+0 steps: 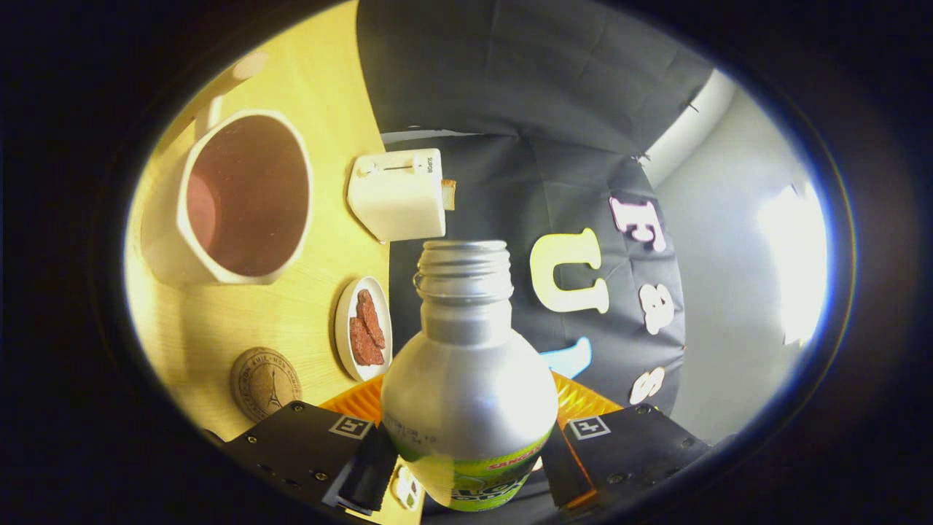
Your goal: Take the bottle from table, then pour the juice into the cup, finally place the bottle on the coaster
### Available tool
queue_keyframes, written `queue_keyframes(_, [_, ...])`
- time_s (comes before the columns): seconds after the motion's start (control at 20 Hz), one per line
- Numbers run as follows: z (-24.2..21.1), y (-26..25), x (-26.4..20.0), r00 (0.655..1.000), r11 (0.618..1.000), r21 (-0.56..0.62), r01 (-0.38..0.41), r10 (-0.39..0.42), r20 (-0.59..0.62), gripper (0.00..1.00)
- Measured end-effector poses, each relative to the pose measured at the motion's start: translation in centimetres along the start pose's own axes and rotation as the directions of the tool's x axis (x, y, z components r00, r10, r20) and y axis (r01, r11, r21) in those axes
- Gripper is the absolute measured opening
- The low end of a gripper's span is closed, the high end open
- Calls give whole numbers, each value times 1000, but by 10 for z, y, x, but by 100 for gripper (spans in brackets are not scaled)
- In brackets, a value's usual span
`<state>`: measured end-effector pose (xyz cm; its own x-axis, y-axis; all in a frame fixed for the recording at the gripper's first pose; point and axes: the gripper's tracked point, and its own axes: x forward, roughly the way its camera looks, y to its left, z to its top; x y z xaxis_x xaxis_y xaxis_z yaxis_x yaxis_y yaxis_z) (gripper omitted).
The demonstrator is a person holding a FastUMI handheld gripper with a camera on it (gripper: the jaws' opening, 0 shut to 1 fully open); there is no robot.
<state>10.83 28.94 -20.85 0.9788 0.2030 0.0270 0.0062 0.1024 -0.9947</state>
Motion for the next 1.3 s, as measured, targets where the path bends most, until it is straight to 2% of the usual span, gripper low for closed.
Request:
queue_keyframes(0.2, [-9,-4,2,999,991,135,4,3,-50,82])
queue_keyframes(0.35, [-15,3,2,994,966,258,-36,61,-89,82])
queue_keyframes(0.6, [-19,2,0,988,882,470,-39,103,-111,82])
queue_keyframes(0.8, [-22,-4,-5,990,821,571,0,79,-114,82])
queue_keyframes(0.9, [-20,0,-7,990,772,636,-5,93,-105,82])
queue_keyframes(1.15, [-12,1,-7,990,570,821,-31,131,-54,82])
queue_keyframes(1.3, [-13,3,-4,988,485,873,-45,152,-33,82])
